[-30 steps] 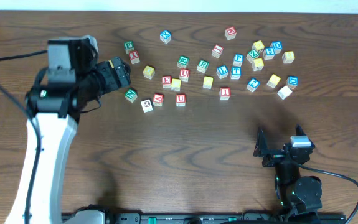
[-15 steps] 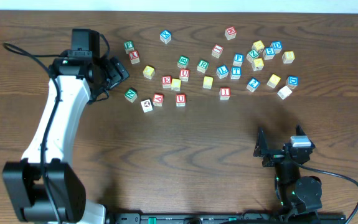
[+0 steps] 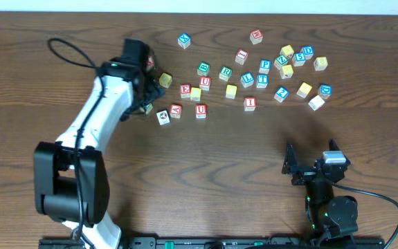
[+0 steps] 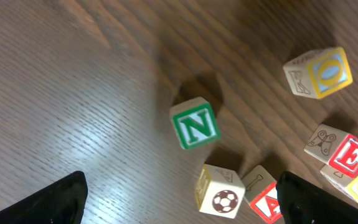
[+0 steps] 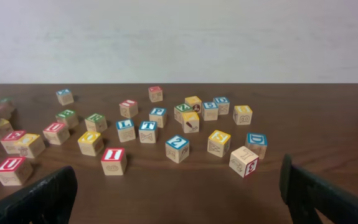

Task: Spell out NEURIPS
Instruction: 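Reach the left gripper forward over the green N block, then lower the left gripper and close it on the green N block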

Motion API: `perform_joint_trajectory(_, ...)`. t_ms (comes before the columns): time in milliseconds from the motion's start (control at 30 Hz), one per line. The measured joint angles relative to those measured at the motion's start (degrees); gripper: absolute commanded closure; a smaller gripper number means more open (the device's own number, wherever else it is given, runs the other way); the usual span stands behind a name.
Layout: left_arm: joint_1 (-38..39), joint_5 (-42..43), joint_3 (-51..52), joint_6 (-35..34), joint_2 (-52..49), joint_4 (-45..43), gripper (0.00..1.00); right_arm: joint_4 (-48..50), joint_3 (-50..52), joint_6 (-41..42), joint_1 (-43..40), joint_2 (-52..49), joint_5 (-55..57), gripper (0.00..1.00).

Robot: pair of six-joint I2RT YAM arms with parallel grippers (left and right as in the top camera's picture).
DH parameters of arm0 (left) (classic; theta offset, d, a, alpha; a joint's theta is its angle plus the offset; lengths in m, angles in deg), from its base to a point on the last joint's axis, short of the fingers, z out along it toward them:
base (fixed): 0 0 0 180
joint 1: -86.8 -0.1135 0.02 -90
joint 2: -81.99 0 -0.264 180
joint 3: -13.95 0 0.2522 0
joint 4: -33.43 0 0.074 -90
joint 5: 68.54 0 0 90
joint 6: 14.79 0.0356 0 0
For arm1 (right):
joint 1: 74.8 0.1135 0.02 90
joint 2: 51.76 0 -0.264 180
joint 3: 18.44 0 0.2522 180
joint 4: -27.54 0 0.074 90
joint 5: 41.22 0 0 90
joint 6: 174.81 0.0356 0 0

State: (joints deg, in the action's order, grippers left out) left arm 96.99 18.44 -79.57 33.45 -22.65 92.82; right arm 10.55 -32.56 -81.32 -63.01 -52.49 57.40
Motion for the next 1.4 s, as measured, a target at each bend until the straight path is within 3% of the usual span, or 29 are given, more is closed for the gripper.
perform_joint_trajectory(467, 2.45, -4.37, 0.00, -3.32, -0.83, -2.14, 0.05, 0.00, 0.00, 0.00, 0.00, 0.00, 0.00, 0.01)
perform_joint_trajectory(1267, 2.45, -4.66, 0.00, -4.98, -11.43, -7.13, 0.05, 0.00, 0.00, 0.00, 0.00, 0.00, 0.00, 0.01)
perform_joint_trajectory(1333, 2.45, -4.66, -0.02, -4.98, -11.43, -7.32, 0.07, 0.00, 0.00, 0.00, 0.00, 0.00, 0.00, 0.01)
perform_joint_trajectory(1400, 2.45, -4.66, -0.02, -5.07, -11.43, -7.34, 0.14, 0.00, 0.00, 0.00, 0.00, 0.00, 0.00, 0.01)
